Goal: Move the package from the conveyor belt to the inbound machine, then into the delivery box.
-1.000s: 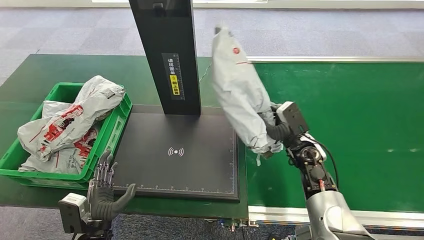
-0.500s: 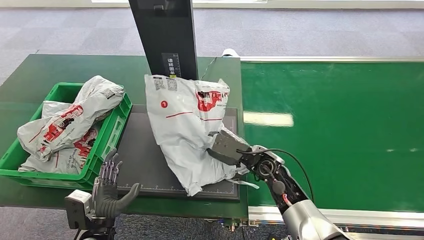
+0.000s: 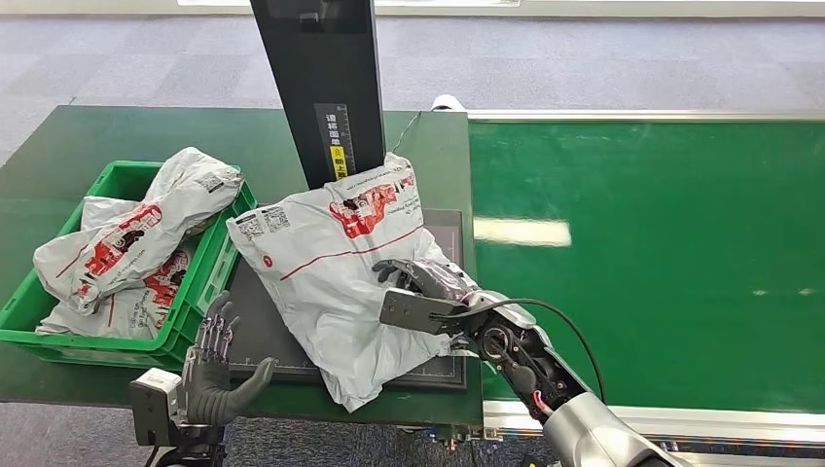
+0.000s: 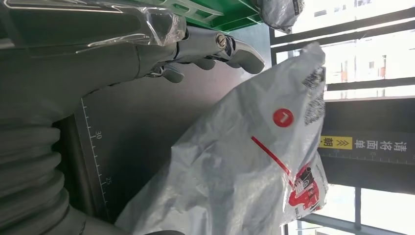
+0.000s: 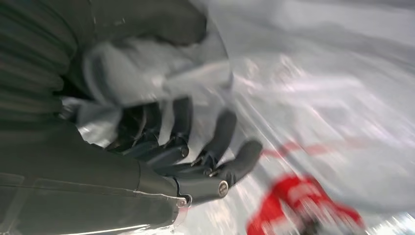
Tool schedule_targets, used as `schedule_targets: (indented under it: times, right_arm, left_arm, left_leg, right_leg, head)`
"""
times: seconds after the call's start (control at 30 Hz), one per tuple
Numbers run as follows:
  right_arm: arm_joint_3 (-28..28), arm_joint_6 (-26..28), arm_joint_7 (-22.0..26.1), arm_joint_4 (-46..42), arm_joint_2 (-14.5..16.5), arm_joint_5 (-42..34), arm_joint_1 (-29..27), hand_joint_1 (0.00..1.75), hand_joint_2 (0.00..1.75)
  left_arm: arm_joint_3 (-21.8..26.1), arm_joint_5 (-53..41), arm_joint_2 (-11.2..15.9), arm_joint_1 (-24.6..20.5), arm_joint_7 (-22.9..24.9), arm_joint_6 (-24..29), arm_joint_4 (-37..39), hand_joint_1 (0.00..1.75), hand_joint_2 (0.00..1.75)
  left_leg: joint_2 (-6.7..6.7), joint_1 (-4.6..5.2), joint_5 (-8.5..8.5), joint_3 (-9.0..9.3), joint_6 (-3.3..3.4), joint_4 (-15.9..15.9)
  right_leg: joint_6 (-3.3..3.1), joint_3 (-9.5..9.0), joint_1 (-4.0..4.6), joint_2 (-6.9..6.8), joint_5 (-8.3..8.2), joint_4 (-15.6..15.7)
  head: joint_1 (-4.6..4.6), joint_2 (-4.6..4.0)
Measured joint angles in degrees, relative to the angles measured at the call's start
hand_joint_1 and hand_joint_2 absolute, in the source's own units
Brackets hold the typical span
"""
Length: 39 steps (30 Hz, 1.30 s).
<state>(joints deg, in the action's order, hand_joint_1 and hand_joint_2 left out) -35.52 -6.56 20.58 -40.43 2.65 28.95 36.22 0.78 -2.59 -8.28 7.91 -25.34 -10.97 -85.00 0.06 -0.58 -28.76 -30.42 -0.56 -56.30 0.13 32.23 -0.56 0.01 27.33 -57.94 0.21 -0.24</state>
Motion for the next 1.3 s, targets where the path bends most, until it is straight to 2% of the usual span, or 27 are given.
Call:
schedule_targets:
  times: [0.17, 0.3, 0.43, 0.53, 0.67, 0.8, 0.9, 1.0, 1.3]
  right_arm:
    - [3.78, 2.73, 6.28, -8.70, -0.49, -12.59, -3.37, 0.00, 1.75]
    - [9.13, 5.29, 12.22, -20.21, -0.25, -24.45, -7.93, 0.00, 1.75]
    - [14.42, 5.83, 13.16, -32.14, 0.40, -34.14, -13.17, 0.00, 1.75]
    - [17.73, 6.15, 12.58, -38.22, 0.81, -37.55, -16.97, 0.00, 1.75]
    - [21.58, 5.76, 12.92, -41.84, 1.51, -38.64, -21.89, 0.00, 1.75]
    - [25.00, 5.33, 13.04, -42.45, 2.79, -39.21, -25.55, 0.00, 1.75]
    - [26.91, 4.85, 12.56, -42.45, 4.08, -39.36, -27.02, 0.00, 1.75]
    - [27.86, 3.99, 12.27, -42.36, 5.30, -39.19, -27.45, 0.00, 1.75]
    - [28.27, 3.03, 12.18, -40.34, 7.26, -39.56, -26.57, 0.00, 1.75]
  left_arm:
    - [-0.02, 0.40, 0.01, 0.00, -0.47, 0.91, 0.00, 0.00, 1.75]
    - [0.07, 0.90, 0.00, 0.11, -0.85, 1.83, 0.00, 0.00, 1.75]
    - [0.25, 0.90, -0.04, 0.41, -0.86, 2.20, -0.24, 0.00, 1.75]
    - [0.71, 0.42, -0.20, 1.00, -0.67, 2.34, -1.08, 0.00, 1.75]
    - [1.40, -1.97, -0.44, 1.48, -0.23, 2.98, -2.15, 0.00, 1.75]
    - [0.68, -11.25, -0.42, 1.32, 1.41, 6.07, -3.20, 0.00, 1.75]
    - [-2.24, -20.51, -0.16, 0.11, 3.95, 7.76, -3.35, 0.00, 1.75]
    - [-7.21, -26.19, 0.27, -3.03, 6.07, 7.72, -1.43, 0.00, 1.75]
    - [-24.02, -31.23, 0.82, -14.48, 8.23, 7.98, 14.50, 0.00, 1.75]
  left_leg:
    - [-0.01, 0.00, 0.00, -0.02, 0.00, 0.00]
    - [-0.03, 0.00, -0.01, -0.05, 0.00, 0.00]
    - [-0.03, 0.00, -0.02, -0.05, 0.00, 0.01]
    - [-0.02, 0.00, -0.03, -0.04, 0.00, 0.01]
    - [-0.03, 0.00, -0.03, -0.04, -0.01, 0.01]
    - [-0.03, 0.00, -0.02, -0.02, -0.01, 0.02]
    - [-0.03, 0.00, -0.02, -0.01, -0.01, 0.01]
    - [-0.04, 0.01, -0.01, -0.01, 0.00, 0.01]
    - [-0.03, 0.01, 0.00, 0.01, 0.00, 0.01]
  right_leg:
    - [0.00, 0.01, 0.00, 0.00, 0.01, 0.00]
    - [0.00, 0.02, 0.00, -0.01, 0.02, 0.00]
    - [-0.01, 0.01, 0.00, -0.01, 0.02, 0.00]
    - [-0.01, 0.01, 0.00, -0.01, 0.03, 0.01]
    - [-0.01, 0.01, 0.00, -0.01, 0.03, 0.01]
    - [-0.01, 0.01, 0.00, -0.01, 0.03, 0.01]
    - [-0.01, 0.01, -0.01, -0.01, 0.02, 0.01]
    - [0.00, -0.01, -0.02, -0.01, 0.02, 0.01]
    - [0.00, -0.02, -0.02, -0.01, 0.00, 0.01]
  head:
    - [-0.01, 0.00]
    - [0.01, 0.00]
    - [0.01, 0.00]
    - [0.01, 0.00]
    - [-0.01, 0.00]
    - [-0.01, 0.00]
    - [0.00, 0.00]
    - [0.01, 0.00]
    - [0.00, 0.00]
